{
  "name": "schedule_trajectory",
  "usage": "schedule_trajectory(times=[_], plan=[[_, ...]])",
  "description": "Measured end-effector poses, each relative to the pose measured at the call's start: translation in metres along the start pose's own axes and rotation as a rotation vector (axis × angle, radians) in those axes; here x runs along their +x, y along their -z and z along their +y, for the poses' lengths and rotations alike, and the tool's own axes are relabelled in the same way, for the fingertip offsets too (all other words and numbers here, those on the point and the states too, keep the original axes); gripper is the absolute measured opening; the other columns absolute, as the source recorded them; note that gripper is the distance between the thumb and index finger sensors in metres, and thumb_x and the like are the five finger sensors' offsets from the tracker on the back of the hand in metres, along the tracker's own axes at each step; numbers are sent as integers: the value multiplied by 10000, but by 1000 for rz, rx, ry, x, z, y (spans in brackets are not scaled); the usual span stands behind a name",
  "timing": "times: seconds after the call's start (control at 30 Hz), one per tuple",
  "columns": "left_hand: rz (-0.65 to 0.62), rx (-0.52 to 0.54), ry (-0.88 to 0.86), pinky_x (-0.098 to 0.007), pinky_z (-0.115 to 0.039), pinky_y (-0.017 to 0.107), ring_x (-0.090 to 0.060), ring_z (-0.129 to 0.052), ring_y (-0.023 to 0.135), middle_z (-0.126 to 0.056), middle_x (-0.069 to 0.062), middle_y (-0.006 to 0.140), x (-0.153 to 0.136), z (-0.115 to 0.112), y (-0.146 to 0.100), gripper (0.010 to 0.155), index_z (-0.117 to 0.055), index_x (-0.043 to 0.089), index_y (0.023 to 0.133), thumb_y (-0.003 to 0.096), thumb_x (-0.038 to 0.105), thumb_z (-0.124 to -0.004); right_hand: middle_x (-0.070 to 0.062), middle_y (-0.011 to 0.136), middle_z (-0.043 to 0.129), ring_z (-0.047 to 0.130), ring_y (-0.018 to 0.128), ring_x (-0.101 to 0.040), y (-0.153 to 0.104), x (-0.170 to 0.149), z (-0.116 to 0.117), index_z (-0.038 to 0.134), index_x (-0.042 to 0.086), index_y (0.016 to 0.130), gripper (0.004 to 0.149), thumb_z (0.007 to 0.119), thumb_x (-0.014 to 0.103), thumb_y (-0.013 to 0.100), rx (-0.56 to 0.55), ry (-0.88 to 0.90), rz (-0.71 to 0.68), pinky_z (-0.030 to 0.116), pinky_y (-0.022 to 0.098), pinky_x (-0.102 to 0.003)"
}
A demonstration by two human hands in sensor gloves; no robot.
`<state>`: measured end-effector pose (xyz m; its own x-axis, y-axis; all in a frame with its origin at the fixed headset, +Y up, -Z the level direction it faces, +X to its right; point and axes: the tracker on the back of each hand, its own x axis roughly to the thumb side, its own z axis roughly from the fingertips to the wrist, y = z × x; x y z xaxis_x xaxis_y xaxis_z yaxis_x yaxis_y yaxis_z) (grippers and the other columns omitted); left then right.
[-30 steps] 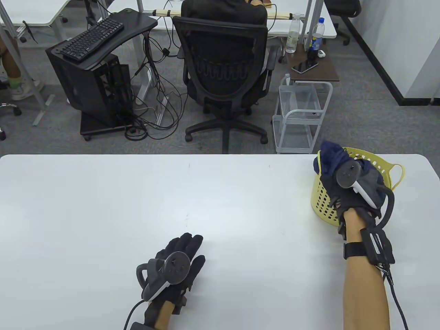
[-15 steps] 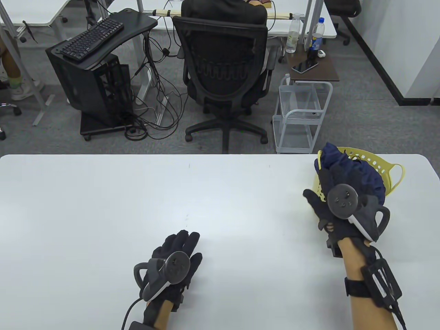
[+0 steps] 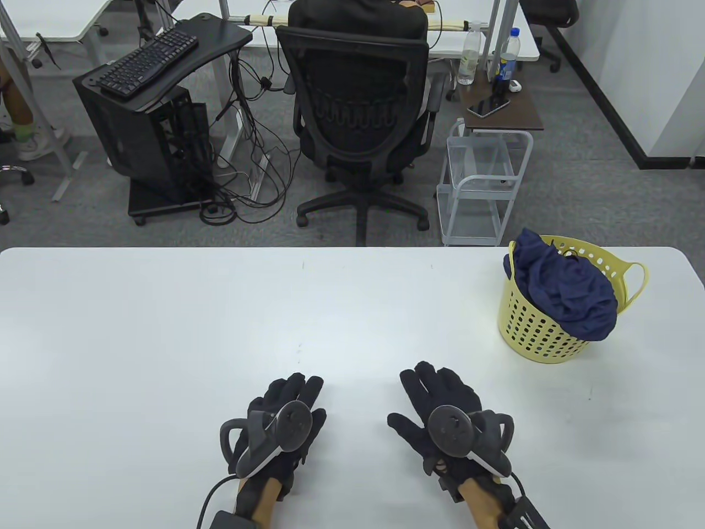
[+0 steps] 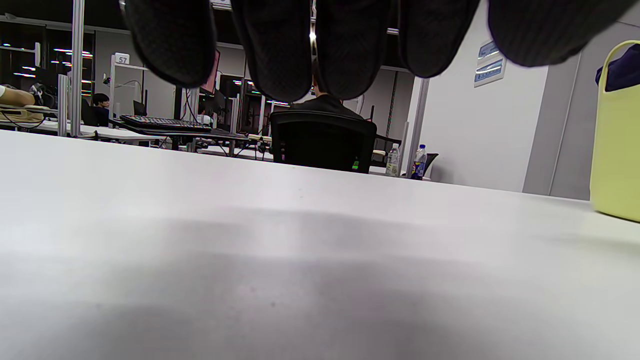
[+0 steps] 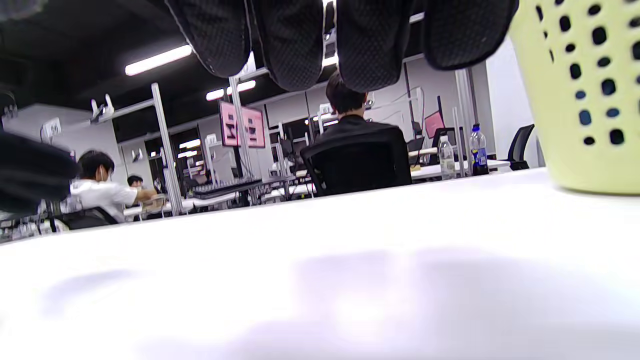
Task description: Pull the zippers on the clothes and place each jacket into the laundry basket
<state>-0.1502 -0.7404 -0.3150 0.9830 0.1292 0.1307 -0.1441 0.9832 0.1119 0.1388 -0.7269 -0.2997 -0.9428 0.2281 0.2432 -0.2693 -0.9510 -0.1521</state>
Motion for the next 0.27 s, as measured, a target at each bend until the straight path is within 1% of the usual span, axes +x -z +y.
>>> schedule_trajectory(times=[0.1,0.27], plan=[[6,-6,-1,-560,-718,632,-249,-807,975,-761,100,1096,1,-2,2,616,-689,480,978,386,647,-727,30,1217,597,636,1049,-419,-5,-5,7,556,375,1098,805,555,815,425,2,-18,-1,579,688,-646],[8,-35,13,-561,-712,639,-248,-801,981,-760,105,1097,5,-7,5,617,-684,485,978,385,648,-726,31,1215,602,631,1050,-425,-11,-7,14,564,367,1097,803,560,808,426,42,-22,-4,569,690,-653]])
